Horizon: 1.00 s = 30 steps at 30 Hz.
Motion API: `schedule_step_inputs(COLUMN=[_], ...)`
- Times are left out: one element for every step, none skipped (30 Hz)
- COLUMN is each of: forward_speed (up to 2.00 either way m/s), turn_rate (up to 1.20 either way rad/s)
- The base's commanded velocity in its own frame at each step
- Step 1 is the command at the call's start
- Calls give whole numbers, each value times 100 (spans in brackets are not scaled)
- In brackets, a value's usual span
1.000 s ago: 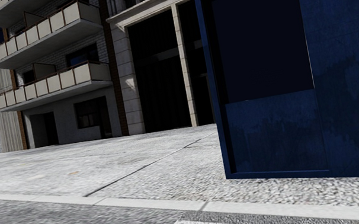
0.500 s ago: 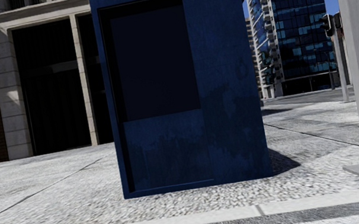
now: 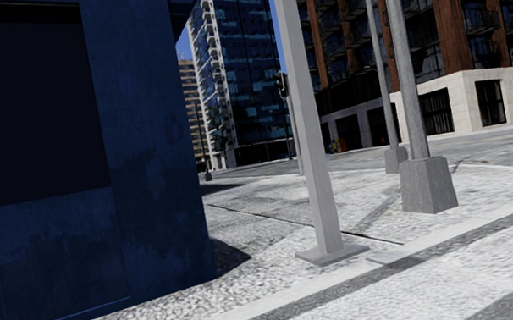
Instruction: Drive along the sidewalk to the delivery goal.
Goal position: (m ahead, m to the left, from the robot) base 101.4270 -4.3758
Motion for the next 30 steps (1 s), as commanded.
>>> schedule_step_inputs(forward_speed=[0,0,0,0,0,0,0,0,0,0,0,0,0,0,0,0,0,0,0,0,22,31,47,60,68,78,84,84,85,86], turn_rate=[-105,-105,-105,-105,-105,-105,-105,-105,-105,-104,-104,-62,-14,-2,0,0,0,0,0,0,0,0,0,0,0,0,0,0,0,0])
